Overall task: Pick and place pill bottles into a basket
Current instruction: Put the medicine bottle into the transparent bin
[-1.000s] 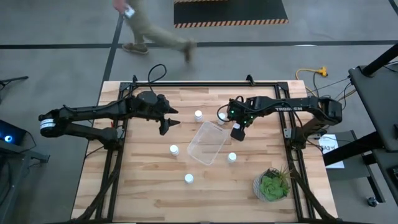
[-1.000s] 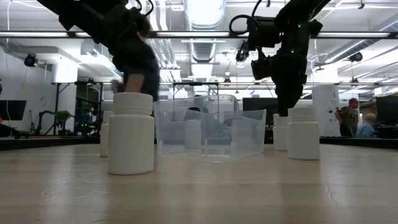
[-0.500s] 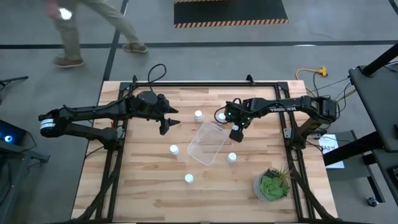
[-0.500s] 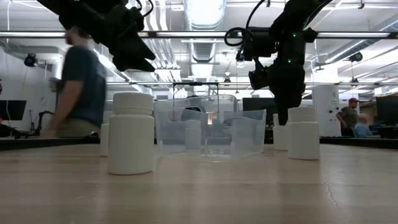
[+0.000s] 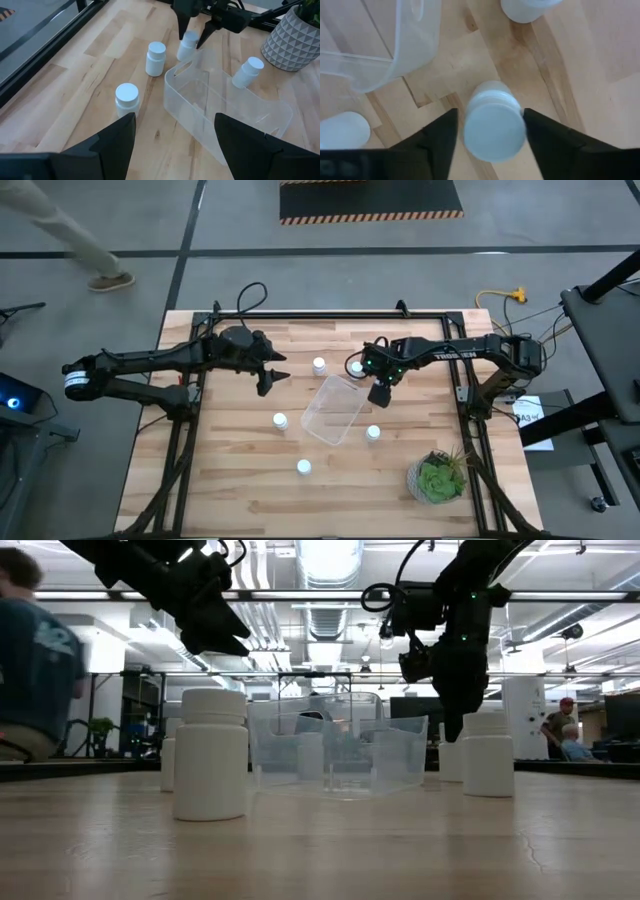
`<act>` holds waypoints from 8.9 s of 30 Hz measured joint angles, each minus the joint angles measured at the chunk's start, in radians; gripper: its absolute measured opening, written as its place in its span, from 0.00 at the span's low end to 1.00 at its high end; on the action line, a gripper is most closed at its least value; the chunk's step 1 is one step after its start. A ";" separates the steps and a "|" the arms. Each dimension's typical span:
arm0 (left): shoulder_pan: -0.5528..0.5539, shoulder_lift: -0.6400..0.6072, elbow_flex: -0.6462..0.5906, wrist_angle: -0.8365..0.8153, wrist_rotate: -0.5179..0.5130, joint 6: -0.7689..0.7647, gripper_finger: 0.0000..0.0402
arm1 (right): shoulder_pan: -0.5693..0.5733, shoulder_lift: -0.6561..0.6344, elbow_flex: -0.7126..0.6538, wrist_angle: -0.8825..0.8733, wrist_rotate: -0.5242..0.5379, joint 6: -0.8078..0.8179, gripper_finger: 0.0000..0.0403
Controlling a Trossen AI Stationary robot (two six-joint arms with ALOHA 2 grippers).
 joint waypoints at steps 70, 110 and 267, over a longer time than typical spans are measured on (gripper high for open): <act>0.000 0.000 0.000 0.043 -0.023 0.000 0.63 | 0.124 0.273 0.488 -0.206 -0.092 -0.063 0.37; 0.000 0.000 0.000 0.044 -0.046 0.000 0.63 | 0.138 0.301 0.373 -0.067 -0.045 -0.002 0.37; 0.014 0.000 0.000 0.048 -0.069 0.010 0.63 | 0.293 0.076 0.457 -0.439 -0.057 0.030 0.68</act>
